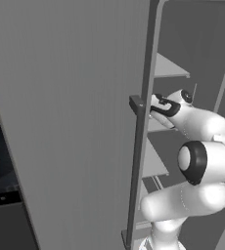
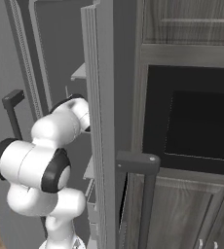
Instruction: Take the garlic and eggplant out of the freezer and place them in the tupperware container on the counter. Then put the tupperware containing the vegetables back in the freezer.
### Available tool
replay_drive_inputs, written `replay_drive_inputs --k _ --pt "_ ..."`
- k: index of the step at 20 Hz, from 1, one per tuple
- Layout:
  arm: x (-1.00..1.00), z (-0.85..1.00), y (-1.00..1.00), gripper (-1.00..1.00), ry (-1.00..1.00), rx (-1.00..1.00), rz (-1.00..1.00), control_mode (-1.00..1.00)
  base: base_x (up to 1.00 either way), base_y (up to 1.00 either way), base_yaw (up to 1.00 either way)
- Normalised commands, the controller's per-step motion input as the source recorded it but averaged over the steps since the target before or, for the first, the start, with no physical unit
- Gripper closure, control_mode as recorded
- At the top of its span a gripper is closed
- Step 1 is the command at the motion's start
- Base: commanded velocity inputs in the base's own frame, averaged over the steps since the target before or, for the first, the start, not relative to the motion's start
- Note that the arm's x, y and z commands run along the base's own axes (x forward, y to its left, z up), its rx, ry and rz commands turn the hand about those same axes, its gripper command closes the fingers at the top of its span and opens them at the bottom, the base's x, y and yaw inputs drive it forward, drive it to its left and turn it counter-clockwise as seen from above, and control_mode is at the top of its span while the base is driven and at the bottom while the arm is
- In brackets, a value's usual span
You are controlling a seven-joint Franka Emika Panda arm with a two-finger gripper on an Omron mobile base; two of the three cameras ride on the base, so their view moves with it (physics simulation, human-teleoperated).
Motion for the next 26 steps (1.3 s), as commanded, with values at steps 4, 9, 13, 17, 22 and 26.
replay_drive_inputs --k 4,9,13,17,22,26 --pt "0.21 -0.16 -0.07 -1.00 0.00 0.00 0.00 -1.00 0.00 0.00 0.00" --pt "0.19 -0.04 -0.06 -1.00 0.00 0.00 0.00 -1.00 0.00 0.00 0.00" --pt "0.23 0.00 -0.05 -1.00 0.00 0.00 0.00 -1.00 0.00 0.00 0.00" --pt "0.26 -0.03 -0.03 -1.00 0.00 0.00 0.00 -1.00 0.00 0.00 0.00" --pt "0.24 -0.06 -0.03 -1.00 0.00 0.00 0.00 -1.00 0.00 0.00 0.00" --pt "0.19 -0.21 -0.12 -1.00 0.00 0.00 0.00 -1.00 0.00 0.00 0.00"
